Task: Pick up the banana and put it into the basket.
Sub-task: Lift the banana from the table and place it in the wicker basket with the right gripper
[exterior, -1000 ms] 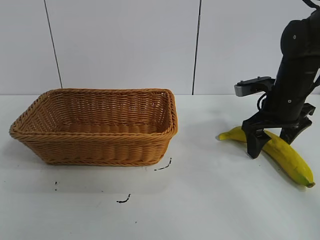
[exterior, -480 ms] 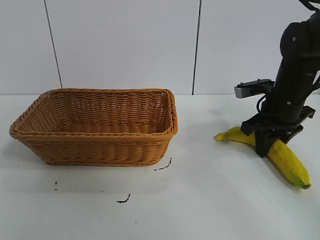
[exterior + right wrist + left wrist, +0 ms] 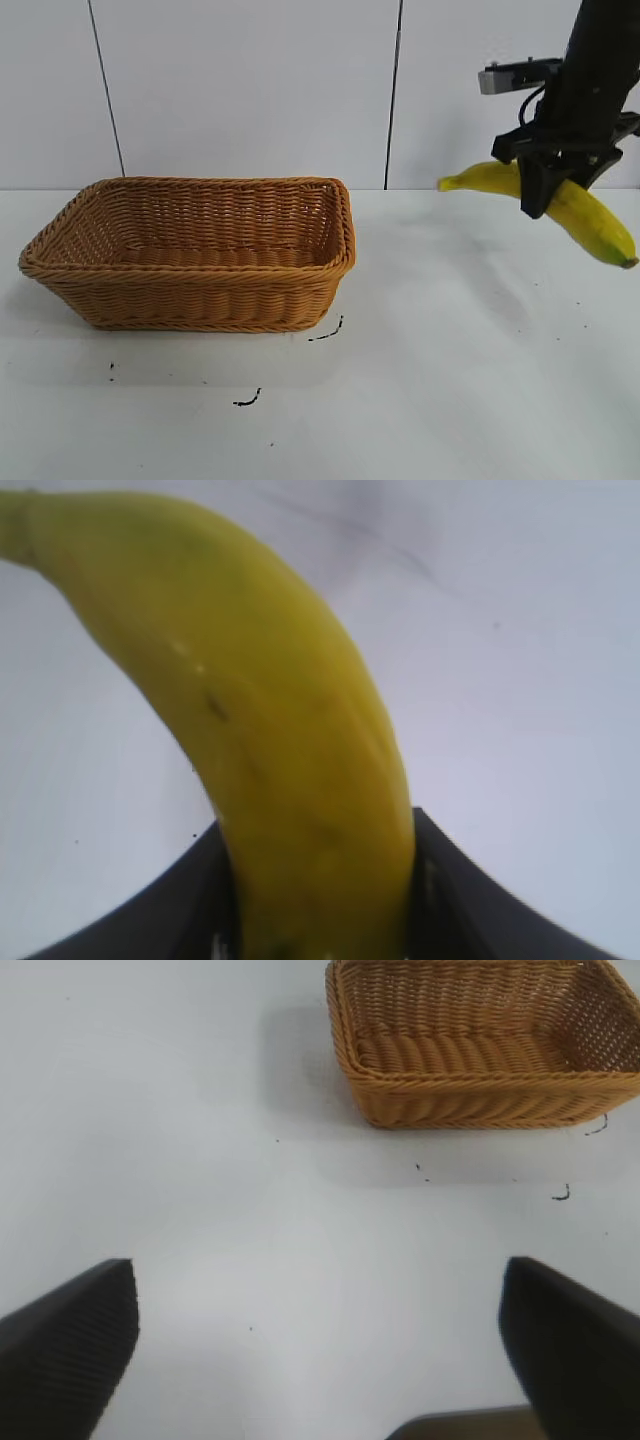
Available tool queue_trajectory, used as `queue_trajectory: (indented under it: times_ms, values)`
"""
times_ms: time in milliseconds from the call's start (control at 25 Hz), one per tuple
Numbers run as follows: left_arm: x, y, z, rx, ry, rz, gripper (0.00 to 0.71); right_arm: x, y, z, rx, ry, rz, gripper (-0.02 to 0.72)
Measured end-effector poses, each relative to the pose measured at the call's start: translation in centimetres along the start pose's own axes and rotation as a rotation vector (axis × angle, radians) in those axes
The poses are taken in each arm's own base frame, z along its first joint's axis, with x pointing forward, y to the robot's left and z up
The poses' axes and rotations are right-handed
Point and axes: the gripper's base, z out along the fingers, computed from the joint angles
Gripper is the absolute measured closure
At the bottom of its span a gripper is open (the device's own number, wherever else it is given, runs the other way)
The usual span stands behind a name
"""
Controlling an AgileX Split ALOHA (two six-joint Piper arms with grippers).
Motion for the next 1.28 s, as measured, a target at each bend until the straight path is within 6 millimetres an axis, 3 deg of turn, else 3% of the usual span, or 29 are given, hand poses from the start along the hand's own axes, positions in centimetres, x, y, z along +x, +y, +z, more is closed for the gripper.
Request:
queue_trajectory:
  times_ms: [360,720,880,1280]
  values:
    - [0.0,0.0,0.0,0.000,0.000,0.000,0.015,-2.7,-0.6,-5.9,0.024,-0.143,0.004,0.391]
    - [0.0,0.0,0.0,0.000,0.000,0.000,0.015,-3.1,-0.1,-5.6,0.018,-0.139,-0.022,0.391]
    - [0.0,0.0,0.0,0.000,0.000,0.000,0.015,-3.8,2.2,-4.1,-0.003,-0.113,-0.079,0.391]
    - [0.0,0.0,0.0,0.000,0.000,0.000,0.015,-5.7,11.8,-3.5,-0.030,-0.217,-0.357,0.391]
